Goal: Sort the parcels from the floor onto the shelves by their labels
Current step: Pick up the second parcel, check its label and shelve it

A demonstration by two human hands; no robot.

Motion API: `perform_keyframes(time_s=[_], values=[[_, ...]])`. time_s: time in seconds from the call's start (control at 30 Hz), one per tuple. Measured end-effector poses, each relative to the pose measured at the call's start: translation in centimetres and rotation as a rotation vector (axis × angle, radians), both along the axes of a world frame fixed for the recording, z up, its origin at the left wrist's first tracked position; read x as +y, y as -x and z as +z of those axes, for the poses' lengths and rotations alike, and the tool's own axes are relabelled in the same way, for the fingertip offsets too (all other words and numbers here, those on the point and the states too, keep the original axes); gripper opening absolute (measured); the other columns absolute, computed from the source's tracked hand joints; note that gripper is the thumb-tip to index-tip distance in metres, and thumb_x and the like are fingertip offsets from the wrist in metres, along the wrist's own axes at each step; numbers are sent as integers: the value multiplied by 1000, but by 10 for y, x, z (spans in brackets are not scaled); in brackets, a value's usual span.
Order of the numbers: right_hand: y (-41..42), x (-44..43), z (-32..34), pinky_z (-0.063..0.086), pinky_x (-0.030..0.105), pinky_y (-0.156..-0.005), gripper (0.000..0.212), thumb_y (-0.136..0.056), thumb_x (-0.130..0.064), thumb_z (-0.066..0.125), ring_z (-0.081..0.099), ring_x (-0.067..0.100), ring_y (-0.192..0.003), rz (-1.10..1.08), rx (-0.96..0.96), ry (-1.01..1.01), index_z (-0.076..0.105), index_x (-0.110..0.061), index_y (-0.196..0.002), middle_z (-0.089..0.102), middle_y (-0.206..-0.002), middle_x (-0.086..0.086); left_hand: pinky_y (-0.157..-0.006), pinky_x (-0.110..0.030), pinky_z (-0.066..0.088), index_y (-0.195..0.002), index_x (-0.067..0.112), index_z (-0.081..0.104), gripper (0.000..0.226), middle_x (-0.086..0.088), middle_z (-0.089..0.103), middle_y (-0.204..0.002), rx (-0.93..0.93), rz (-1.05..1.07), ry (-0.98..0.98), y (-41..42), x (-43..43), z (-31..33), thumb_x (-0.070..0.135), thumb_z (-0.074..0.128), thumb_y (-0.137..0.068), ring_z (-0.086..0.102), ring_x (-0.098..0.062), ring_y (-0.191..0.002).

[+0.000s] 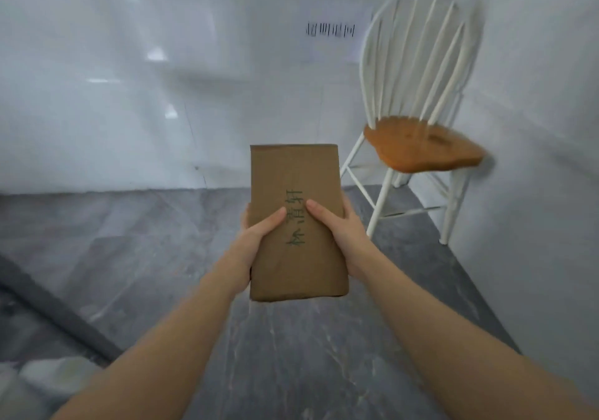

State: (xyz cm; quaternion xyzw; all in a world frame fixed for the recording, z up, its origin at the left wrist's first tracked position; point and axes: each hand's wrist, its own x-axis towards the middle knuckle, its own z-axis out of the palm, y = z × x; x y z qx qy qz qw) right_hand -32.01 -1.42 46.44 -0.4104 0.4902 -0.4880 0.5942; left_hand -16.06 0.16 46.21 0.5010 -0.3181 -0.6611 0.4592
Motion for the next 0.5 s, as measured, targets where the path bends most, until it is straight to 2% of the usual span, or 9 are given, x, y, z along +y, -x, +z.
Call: perform_keyframes(time_s=[0.07, 0.13, 0.17, 0.27, 0.4, 0.5], values=[[-9, 7, 115, 59, 37, -83, 70, -77, -26, 76, 68, 22, -101, -5, -18, 108, 44, -28, -139, 65, -124, 6, -59, -31, 59, -134, 20, 49, 82, -12, 69, -115, -10, 20, 127, -10, 6, 117, 32, 79, -60, 71, -25, -89], [-15, 20, 223, 57, 42, -88, 81, -72, -30, 79, 68, 23, -105, -8, -38, 184, 40, -30, -143, 63, -128, 5, -63, -31, 60, -135, 22, 46, 70, -9, 67, -116, -17, 28, 234, -16, 17, 229, 24, 74, -71, 70, -23, -91], [-18, 25, 280, 56, 43, -89, 82, -72, -31, 79, 67, 23, -106, -4, -47, 226, 39, -31, -143, 63, -129, 5, -64, -31, 60, -136, 23, 45, 66, -8, 67, -118, -29, 22, 281, -20, 22, 289, 22, 72, -75, 69, -23, -93], [-26, 42, 403, 59, 36, -84, 75, -79, -25, 74, 67, 20, -105, 2, -59, 356, 37, -31, -144, 61, -129, 4, -61, -31, 59, -133, 24, 48, 61, -9, 66, -118, -27, 29, 374, -24, 36, 412, 21, 72, -78, 69, -25, -94], [-28, 69, 537, 56, 41, -91, 81, -78, -28, 75, 64, 20, -110, 0, -25, 536, 31, -35, -147, 59, -133, 1, -68, -35, 58, -136, 25, 47, 70, -9, 64, -125, -21, 52, 503, -25, 66, 544, 26, 75, -72, 68, -28, -101], [-21, 89, 595, 54, 42, -95, 84, -79, -29, 75, 63, 21, -114, -18, -2, 639, 28, -35, -149, 56, -136, 1, -68, -35, 58, -136, 25, 47, 65, -8, 65, -124, -14, 71, 578, -18, 85, 597, 26, 73, -76, 68, -27, -100]])
